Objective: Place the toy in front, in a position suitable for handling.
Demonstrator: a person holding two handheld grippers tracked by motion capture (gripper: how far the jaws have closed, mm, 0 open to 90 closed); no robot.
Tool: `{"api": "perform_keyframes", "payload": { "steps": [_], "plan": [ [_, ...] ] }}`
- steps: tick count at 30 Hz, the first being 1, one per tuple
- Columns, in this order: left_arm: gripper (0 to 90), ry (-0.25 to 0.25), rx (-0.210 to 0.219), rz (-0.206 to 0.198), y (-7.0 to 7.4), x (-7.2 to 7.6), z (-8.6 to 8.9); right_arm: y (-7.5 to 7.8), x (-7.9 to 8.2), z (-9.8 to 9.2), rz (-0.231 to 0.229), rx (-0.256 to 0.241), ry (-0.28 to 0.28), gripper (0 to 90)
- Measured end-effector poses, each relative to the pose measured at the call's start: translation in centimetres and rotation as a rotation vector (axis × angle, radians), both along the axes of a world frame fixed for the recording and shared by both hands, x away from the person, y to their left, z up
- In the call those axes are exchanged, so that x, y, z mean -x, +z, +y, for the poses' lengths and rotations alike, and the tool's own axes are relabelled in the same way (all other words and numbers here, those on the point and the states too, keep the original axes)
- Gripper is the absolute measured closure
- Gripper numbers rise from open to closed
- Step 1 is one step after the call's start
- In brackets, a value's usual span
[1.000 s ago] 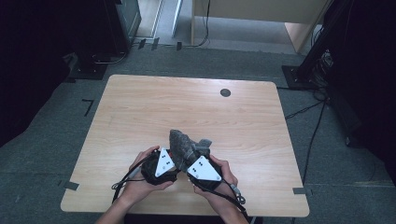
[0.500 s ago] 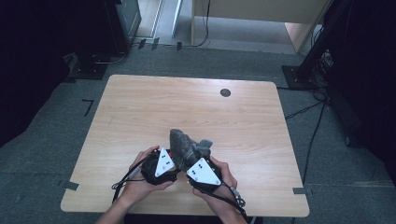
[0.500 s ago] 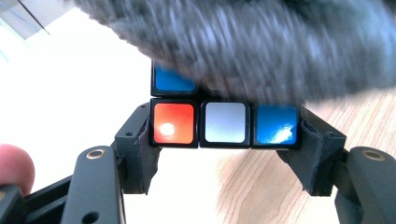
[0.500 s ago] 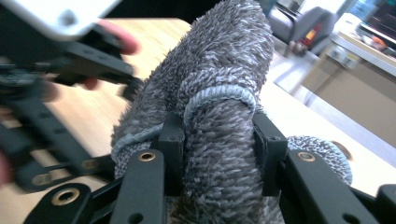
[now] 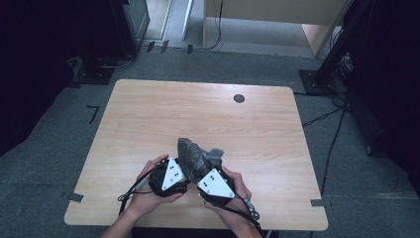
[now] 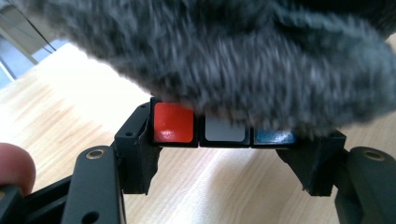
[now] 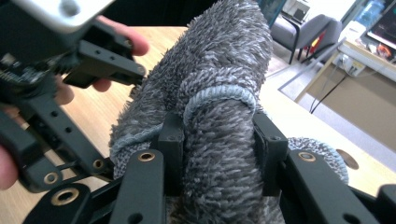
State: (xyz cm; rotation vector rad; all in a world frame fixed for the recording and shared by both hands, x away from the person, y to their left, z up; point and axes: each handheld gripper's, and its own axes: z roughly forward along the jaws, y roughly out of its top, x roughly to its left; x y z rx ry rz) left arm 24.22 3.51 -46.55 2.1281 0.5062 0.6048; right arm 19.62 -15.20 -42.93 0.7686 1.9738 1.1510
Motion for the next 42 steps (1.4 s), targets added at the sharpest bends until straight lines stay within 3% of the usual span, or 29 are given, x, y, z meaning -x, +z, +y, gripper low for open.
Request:
{"api": "perform_keyframes", "payload": {
  "steps": [1,2,4,5,6,7,8,9,12,13,14,15,18,19,20,21,23,24,27,28,29,31,32,35,39,41,42],
  "plan": [
    [34.4,0.0,0.0,0.0,0.0,0.0,0.0,0.0,0.0,0.0,0.0,0.0,0.0,63.8],
    [34.4,0.0,0.019,0.006,-0.1,-0.1,0.3,0.4,-0.3,-1.0,0.025,-0.065,-0.029,63.7],
    [34.4,-0.005,0.041,0.01,-0.2,-0.2,0.4,0.6,-0.4,-1.5,0.025,-0.08,-0.054,63.7],
    [34.4,-0.014,0.062,0.012,-0.2,-0.2,0.6,1.0,-0.6,-2.7,0.035,-0.14,-0.077,63.7],
    [34.4,-0.023,0.081,0.01,-0.2,-0.1,0.7,1.0,-0.6,-2.7,0.035,-0.14,-0.077,63.7],
    [34.4,-0.038,0.091,0.001,-0.2,0.0,0.8,1.1,-0.7,-3.2,0.048,-0.182,-0.067,63.6],
    [34.4,-0.052,0.112,-0.009,-0.1,0.0,0.9,1.1,-1.0,-3.7,0.099,-0.242,-0.011,63.6],
    [34.4,-0.065,0.137,-0.014,0.0,0.1,1.1,1.1,-1.0,-3.7,0.099,-0.242,-0.011,63.6],
    [34.3,-0.091,0.186,-0.058,0.4,0.4,1.8,0.3,-1.9,-4.3,0.183,-0.298,-0.002,63.5],
    [34.4,-0.091,0.186,-0.058,0.4,0.4,1.8,0.3,-1.9,-4.3,0.183,-0.298,-0.002,63.5],
    [34.4,-0.104,0.222,-0.047,0.7,0.3,2.2,-0.1,-2.4,-4.9,0.2,-0.252,-0.064,63.5],
    [34.4,-0.104,0.233,-0.043,0.7,0.2,2.3,-0.3,-2.7,-5.3,0.219,-0.261,-0.081,63.5],
    [34.4,-0.097,0.213,-0.042,0.6,0.1,2.3,-0.1,-2.8,-6.3,0.228,-0.327,-0.085,63.5],
    [34.4,-0.097,0.213,-0.042,0.6,0.1,2.3,-0.1,-2.8,-6.3,0.228,-0.327,-0.085,63.5],
    [34.4,-0.096,0.193,-0.044,0.3,0.2,2.0,0.7,-2.2,-6.3,0.196,-0.383,-0.033,63.4],
    [34.4,-0.096,0.193,-0.044,0.3,0.2,2.0,1.2,-1.9,-6.0,0.177,-0.401,0.004,63.3],
    [34.4,-0.107,0.184,-0.048,0.3,0.4,1.7,1.5,-1.7,-5.7,0.165,-0.404,0.03,63.3],
    [34.4,-0.114,0.19,-0.047,0.3,0.5,1.6,1.8,-1.3,-4.9,0.161,-0.375,0.049,63.2],
    [34.4,-0.124,0.195,-0.057,0.7,0.7,1.6,1.2,-1.6,-4.6,0.178,-0.351,0.043,63.2],
    [34.4,-0.122,0.193,-0.059,0.7,0.7,1.7,0.7,-1.8,-4.8,0.187,-0.364,0.036,63.2],
    [34.4,-0.125,0.215,-0.05,0.8,0.6,2.1,0.0,-2.4,-5.3,0.231,-0.353,-0.014,63.2],
    [34.3,-0.127,0.228,-0.043,0.8,0.5,2.3,-0.3,-2.7,-5.6,0.239,-0.33,-0.042,63.3],
    [34.3,-0.123,0.24,-0.041,0.9,0.4,2.4,-0.7,-3.1,-6.3,0.263,-0.315,-0.082,63.2],
    [34.4,-0.121,0.22,-0.042,0.7,0.3,2.3,-0.8,-3.3,-6.7,0.269,-0.327,-0.094,63.2],
    [34.4,-0.112,0.183,-0.013,0.3,0.3,1.4,0.9,-2.1,-6.4,0.198,-0.406,0.009,63.1],
    [34.4,-0.111,0.18,-0.006,0.2,0.4,1.1,1.3,-1.8,-6.1,0.18,-0.397,0.03,62.8],
    [34.4,-0.118,0.182,0.001,0.2,0.4,1.0,1.5,-1.4,-5.3,0.162,-0.35,0.039,62.6]
  ]
}}
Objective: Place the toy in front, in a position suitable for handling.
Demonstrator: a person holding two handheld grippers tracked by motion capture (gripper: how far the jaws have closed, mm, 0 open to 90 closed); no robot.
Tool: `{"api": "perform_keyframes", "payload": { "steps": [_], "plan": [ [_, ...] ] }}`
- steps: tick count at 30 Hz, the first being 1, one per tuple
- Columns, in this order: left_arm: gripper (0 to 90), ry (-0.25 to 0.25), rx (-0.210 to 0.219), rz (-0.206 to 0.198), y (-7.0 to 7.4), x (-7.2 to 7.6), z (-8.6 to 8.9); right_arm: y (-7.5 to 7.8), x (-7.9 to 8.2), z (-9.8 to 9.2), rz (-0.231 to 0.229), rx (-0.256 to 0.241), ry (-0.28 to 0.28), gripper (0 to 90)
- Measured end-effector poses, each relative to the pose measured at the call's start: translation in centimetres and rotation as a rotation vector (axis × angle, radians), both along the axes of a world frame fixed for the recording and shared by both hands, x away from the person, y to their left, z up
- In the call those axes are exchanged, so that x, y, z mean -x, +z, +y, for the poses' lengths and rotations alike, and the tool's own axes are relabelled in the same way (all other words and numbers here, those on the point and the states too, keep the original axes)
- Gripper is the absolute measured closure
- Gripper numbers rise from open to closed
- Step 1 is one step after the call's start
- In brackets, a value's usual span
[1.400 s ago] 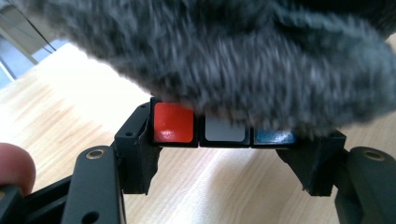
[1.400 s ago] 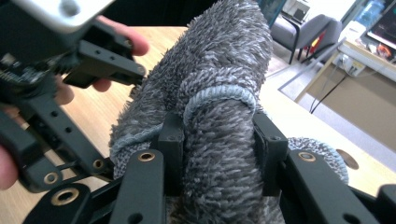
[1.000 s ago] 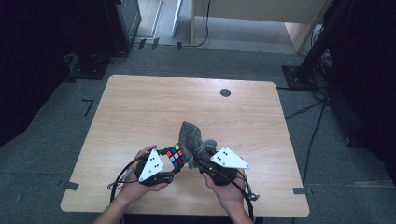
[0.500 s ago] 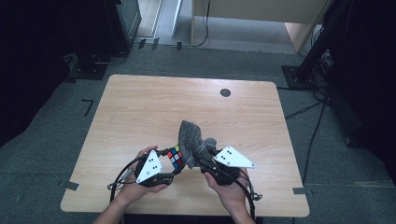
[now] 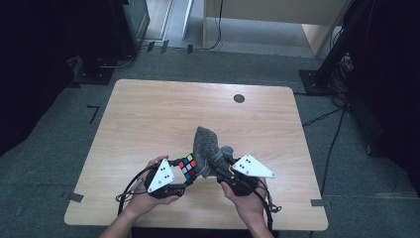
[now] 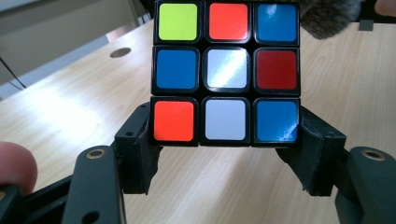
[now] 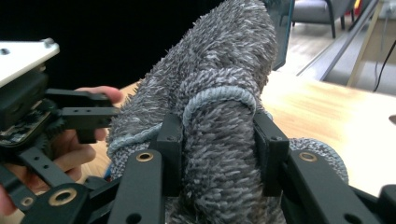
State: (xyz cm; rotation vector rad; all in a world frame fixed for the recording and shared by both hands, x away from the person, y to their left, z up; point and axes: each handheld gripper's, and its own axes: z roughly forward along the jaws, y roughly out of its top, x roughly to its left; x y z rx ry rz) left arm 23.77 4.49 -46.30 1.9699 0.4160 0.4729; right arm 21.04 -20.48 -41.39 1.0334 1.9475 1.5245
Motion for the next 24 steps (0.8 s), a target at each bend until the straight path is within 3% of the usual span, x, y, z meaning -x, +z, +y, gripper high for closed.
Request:
{"api": "perform_keyframes", "payload": {
  "steps": [2,4,5,6,7,9,11,13,16,21,24],
  "plan": [
    [34.4,-0.013,0.004,-0.009,0.2,0.3,-0.1,-0.5,-0.2,0.4,0.022,0.027,-0.001,62.8],
    [34.4,-0.012,0.009,-0.009,0.3,0.3,0.0,-1.3,-0.7,-0.1,0.057,0.012,-0.025,63.1],
    [34.4,-0.014,0.022,-0.007,0.4,0.2,0.3,-1.3,-0.7,-0.1,0.057,0.012,-0.025,63.1],
    [34.3,-0.014,0.053,0.006,0.5,0.0,0.7,-2.0,-1.4,-0.7,0.109,0.044,-0.065,63.2],
    [34.3,-0.012,0.067,0.011,0.6,-0.2,0.9,-2.2,-1.6,-1.1,0.123,0.055,-0.086,63.2],
    [34.4,-0.005,0.06,0.013,0.5,-0.4,1.0,-2.2,-1.6,-1.4,0.12,0.027,-0.106,63.2],
    [34.4,0.011,0.022,0.012,0.1,-0.4,0.6,-1.5,-1.0,-1.1,0.072,-0.01,-0.093,63.1],
    [34.4,0.012,0.008,0.013,-0.1,-0.3,0.4,-0.7,-0.3,-0.3,0.016,-0.004,-0.07,63.0],
    [34.4,-0.004,0.013,0.012,-0.1,0.0,-0.1,-0.4,0.1,0.4,-0.001,0.009,-0.055,62.8],
    [34.4,0.001,0.071,0.027,0.5,-0.3,1.0,-2.3,-1.0,-0.3,0.094,0.035,-0.119,63.1],
    [34.4,0.012,0.088,0.036,0.5,-0.6,1.4,-2.1,-1.1,-0.7,0.124,0.005,-0.148,63.0]
  ]
}}
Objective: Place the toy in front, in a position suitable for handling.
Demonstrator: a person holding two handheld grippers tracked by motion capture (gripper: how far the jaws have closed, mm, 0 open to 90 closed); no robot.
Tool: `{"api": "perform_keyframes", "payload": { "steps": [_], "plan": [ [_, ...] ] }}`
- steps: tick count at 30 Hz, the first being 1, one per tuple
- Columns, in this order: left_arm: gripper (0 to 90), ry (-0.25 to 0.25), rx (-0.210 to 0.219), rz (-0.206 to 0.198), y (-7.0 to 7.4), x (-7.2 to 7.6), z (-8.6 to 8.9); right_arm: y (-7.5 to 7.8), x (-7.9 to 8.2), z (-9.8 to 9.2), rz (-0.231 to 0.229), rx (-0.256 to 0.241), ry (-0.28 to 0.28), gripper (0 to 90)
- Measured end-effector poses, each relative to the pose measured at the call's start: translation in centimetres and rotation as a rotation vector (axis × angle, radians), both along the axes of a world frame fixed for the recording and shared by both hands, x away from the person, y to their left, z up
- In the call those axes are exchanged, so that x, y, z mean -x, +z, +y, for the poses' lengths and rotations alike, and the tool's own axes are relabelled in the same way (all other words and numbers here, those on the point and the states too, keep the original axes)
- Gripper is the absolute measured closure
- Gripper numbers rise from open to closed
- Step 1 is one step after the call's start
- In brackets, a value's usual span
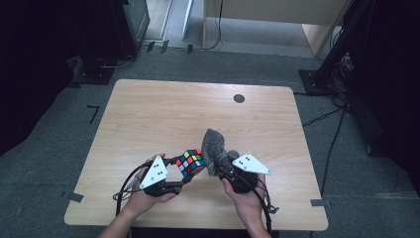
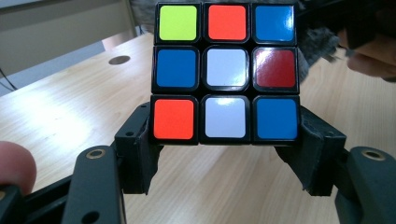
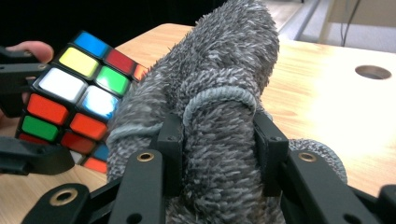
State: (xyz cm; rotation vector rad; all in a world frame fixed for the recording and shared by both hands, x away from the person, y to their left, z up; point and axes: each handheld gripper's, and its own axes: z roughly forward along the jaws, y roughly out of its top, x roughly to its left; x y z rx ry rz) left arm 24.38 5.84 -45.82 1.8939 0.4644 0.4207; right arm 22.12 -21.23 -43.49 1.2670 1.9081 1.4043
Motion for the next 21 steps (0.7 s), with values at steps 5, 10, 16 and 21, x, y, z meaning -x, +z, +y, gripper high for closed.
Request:
{"api": "perform_keyframes", "payload": {
  "steps": [5,10,16,21],
  "plan": [
    [34.4,-0.022,-0.027,-0.013,-0.4,0.5,-0.9,2.1,1.4,1.3,-0.08,-0.026,0.071,62.9],
    [34.4,-0.034,0.019,-0.016,0.1,0.5,-0.3,1.0,0.7,1.0,-0.048,0.024,0.032,63.1],
    [34.4,-0.007,-0.012,-0.005,-0.2,0.1,-0.2,1.3,0.6,-0.1,-0.061,-0.027,0.017,62.9],
    [34.3,-0.039,-0.018,-0.017,-0.2,0.6,-0.9,2.2,1.5,1.2,-0.118,-0.035,0.11,62.8]
  ]
}}
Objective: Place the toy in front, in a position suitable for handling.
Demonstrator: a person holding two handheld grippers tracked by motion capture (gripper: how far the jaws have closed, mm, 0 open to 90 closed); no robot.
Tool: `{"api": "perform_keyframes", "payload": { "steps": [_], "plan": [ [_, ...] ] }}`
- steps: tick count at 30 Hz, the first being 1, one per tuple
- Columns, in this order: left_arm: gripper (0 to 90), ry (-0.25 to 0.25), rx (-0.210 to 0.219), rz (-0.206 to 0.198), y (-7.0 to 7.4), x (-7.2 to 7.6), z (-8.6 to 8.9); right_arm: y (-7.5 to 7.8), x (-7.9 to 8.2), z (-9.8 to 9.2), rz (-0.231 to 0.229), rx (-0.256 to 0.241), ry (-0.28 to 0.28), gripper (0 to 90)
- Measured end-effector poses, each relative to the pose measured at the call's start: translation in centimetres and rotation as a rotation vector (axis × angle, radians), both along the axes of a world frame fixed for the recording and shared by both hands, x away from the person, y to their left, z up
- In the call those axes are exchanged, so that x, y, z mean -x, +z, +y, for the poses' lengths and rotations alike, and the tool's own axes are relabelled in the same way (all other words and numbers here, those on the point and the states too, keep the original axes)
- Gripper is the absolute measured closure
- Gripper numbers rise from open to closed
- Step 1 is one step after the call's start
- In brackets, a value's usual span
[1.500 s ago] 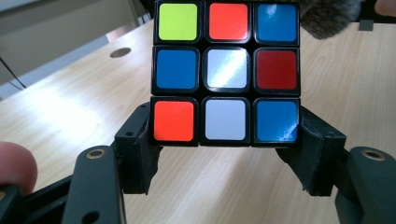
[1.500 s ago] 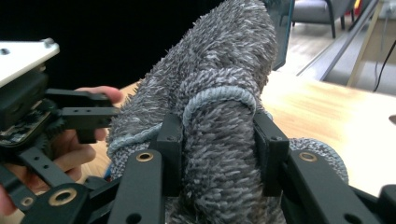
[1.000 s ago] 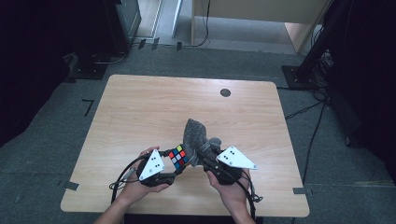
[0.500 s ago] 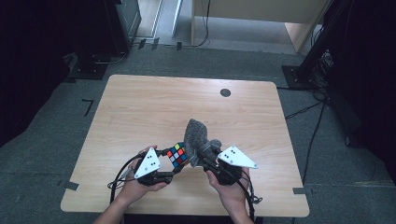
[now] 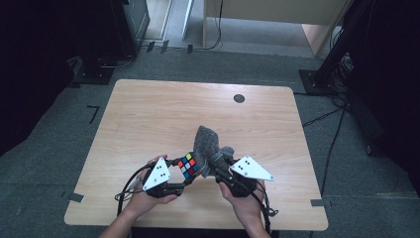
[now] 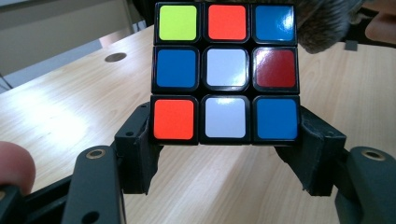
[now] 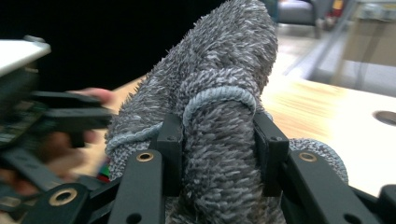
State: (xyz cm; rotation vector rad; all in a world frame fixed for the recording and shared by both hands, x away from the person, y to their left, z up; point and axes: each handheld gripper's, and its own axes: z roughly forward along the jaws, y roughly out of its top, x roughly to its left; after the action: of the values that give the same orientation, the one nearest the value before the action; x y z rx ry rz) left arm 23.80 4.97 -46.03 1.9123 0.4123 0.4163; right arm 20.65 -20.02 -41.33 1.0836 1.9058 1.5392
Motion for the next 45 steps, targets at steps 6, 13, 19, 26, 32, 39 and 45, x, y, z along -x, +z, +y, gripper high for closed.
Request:
{"api": "perform_keyframes", "payload": {
  "steps": [6,13,19,26,32,39,45],
  "plan": [
    [34.3,-0.016,0.061,-0.013,0.9,0.0,1.1,-1.3,-1.2,-1.3,0.071,0.029,-0.103,62.9],
    [34.3,-0.022,0.003,-0.031,0.4,0.2,0.4,0.4,0.2,-0.1,-0.021,-0.03,0.015,62.7],
    [34.3,-0.039,0.045,-0.018,0.6,0.1,0.9,-1.1,-0.9,-1.1,0.07,-0.004,-0.073,62.8],
    [34.2,-0.042,0.004,-0.031,0.3,0.2,0.5,0.2,-0.1,-0.8,0.018,-0.092,0.016,62.2],
    [34.3,-0.076,-0.015,-0.061,0.4,0.7,0.2,-0.7,-0.5,-0.3,0.015,-0.006,-0.023,62.0],
    [34.3,-0.033,-0.112,-0.148,-0.1,1.3,-0.7,-0.2,-0.1,-0.4,-0.022,-0.021,-0.024,61.8],
    [34.2,0.012,-0.172,-0.271,0.2,2.2,-1.0,-1.3,-0.6,-0.4,0.014,0.078,-0.131,61.9]
  ]
}}
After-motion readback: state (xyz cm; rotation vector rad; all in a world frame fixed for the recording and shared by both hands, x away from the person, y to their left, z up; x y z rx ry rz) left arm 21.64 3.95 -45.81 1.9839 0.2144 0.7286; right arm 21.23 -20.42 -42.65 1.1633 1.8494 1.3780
